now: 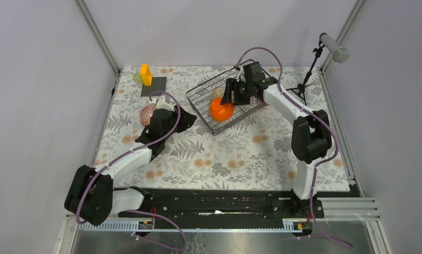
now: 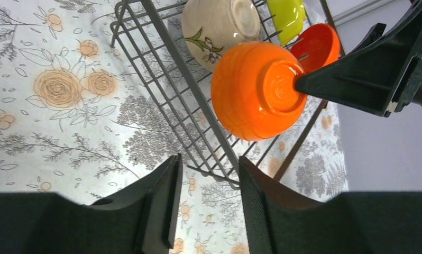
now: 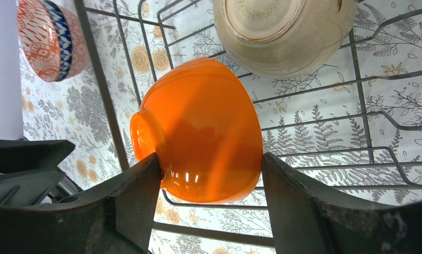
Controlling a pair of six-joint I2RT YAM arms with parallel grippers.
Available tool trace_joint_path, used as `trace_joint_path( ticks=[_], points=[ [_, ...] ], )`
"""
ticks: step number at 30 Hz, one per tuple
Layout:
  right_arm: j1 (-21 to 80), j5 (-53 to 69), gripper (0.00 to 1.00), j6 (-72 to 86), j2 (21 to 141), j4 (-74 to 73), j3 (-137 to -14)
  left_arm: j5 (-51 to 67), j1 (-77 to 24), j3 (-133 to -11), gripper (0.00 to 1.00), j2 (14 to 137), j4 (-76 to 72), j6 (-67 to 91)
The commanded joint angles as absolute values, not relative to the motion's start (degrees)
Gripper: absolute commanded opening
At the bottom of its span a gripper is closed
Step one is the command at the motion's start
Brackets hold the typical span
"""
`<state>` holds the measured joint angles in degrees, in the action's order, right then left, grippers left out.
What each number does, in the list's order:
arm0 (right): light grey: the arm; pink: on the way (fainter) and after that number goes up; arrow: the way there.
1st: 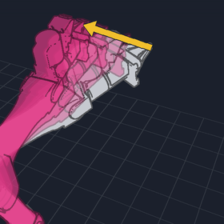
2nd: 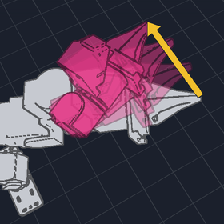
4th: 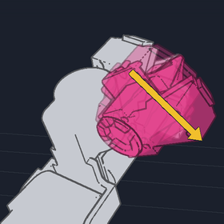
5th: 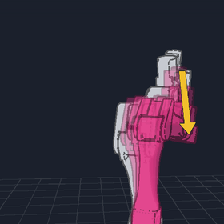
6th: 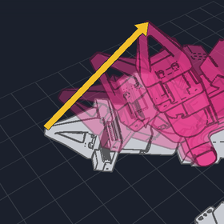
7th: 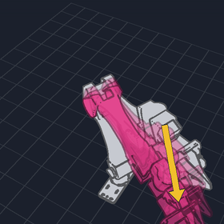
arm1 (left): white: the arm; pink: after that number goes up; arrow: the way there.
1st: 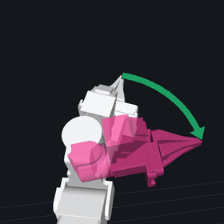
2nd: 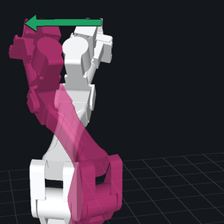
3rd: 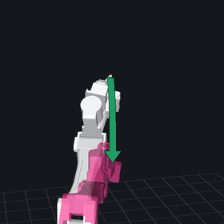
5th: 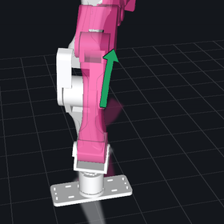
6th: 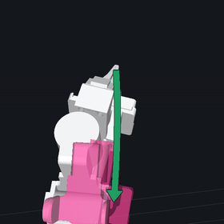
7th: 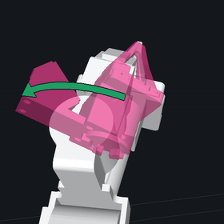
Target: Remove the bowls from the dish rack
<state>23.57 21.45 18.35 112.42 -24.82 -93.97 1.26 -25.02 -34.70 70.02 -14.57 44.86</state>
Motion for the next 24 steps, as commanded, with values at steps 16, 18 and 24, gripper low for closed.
trace_joint_path(
  ticks=[16,18,24],
  points=[
    [20.5,37.4,0.53,33.7,98.5,-8.7,-92.1,27.1,-15.7,-36.3,0.98,71.9,-49.2,65.1],
    [20.4,40.1,0.53,35.6,98.1,-6.8,-91.6,29.3,-15.6,-36.6,0.97,72.9,-53.8,68.0],
    [20.4,45.5,0.53,40.5,96.5,-0.7,-89.1,30.8,-15.4,-37.7,0.96,73.1,-56.3,70.8]
  ],
)
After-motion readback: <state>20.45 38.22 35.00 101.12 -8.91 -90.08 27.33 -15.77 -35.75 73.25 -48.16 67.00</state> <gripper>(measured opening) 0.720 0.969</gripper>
